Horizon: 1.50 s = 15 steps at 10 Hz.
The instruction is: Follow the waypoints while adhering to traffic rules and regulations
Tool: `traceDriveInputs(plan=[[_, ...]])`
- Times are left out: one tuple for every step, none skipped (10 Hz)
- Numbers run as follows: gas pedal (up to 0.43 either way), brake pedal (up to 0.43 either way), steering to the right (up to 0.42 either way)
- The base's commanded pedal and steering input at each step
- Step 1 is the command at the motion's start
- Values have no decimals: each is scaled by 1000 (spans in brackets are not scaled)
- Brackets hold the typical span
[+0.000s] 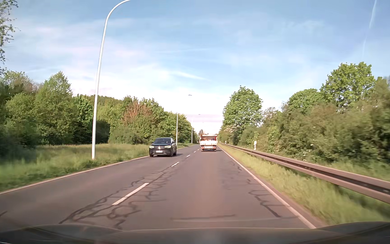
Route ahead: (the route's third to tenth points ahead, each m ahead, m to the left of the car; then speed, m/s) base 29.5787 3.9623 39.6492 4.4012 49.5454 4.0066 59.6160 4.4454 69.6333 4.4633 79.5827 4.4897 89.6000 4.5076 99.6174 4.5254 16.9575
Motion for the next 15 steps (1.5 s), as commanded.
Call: traceDriveInputs(plan=[[39, 0, 0], [39, 0, 0], [39, 0, 0], [39, 0, 0], [39, 0, 0], [39, 0, 0], [39, 0, 0], [39, 0, 0], [39, 0, 0], [39, 0, 0], [39, 0, 0], [39, 0, 0], [39, 0, 0], [39, 0, 0], [39, 0, 0]])
